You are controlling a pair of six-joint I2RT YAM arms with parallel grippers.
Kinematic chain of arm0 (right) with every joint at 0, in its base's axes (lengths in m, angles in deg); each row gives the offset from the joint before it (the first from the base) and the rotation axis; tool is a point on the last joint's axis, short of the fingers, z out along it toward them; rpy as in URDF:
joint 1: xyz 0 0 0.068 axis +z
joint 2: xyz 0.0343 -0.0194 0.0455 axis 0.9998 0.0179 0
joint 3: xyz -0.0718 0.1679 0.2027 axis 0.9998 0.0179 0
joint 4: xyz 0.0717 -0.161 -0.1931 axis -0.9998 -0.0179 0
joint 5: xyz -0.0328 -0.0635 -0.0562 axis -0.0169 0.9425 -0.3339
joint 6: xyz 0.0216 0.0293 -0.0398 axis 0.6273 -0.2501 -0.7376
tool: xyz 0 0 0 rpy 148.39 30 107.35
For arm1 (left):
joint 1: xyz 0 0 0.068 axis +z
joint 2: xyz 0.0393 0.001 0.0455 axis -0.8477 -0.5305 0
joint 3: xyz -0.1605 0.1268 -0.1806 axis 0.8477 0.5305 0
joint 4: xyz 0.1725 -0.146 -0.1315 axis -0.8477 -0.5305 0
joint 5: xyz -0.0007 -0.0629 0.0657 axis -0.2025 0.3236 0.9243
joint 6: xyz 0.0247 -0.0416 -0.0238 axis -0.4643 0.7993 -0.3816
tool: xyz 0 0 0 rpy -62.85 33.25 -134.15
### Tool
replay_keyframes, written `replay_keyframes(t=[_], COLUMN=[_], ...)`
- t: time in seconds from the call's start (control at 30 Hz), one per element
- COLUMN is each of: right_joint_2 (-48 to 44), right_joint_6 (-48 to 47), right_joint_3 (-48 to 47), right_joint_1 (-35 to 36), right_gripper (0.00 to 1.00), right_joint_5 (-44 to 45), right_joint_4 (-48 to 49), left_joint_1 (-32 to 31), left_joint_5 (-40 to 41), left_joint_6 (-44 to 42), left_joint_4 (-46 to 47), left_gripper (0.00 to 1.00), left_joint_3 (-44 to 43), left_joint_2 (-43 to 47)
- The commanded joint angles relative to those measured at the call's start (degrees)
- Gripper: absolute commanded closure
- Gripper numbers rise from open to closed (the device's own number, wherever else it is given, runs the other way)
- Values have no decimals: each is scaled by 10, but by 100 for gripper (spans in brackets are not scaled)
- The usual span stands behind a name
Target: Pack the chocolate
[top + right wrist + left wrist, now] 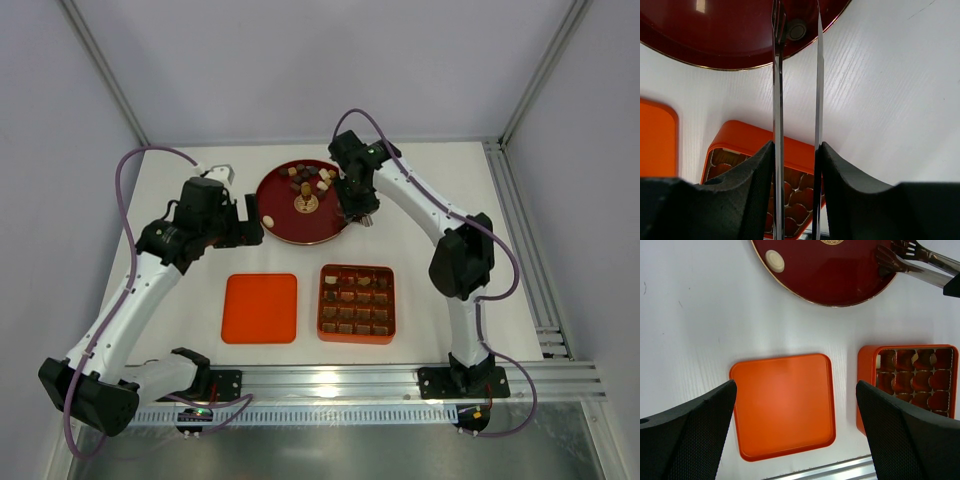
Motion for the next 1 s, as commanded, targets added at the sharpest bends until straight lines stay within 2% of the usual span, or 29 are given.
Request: replay_keyframes(t=[0.0,0.47,0.67,0.97], right_joint_2=[-43,-22,-23,-13], right_joint_6=[-5,-12,-9,-5], right_joint_3=[-3,-34,-26,-28], right_joint_1=[-3,-8,-9,-10], right_gripper=[57,57,57,57], right_joint_5=[-10,-27,-53,-48], right_joint_4=[-4,-34,-31,-37], left_joint_1=[0,0,-1,-1], left_joint_5=[-4,-8,-3,-8], left_joint_6=[-5,-5,-9,-8], left_joint_4=[18,20,20,23], left_gripper=[0,0,0,0], left_joint_3=[3,6,8,7], left_joint_2=[6,9,11,9])
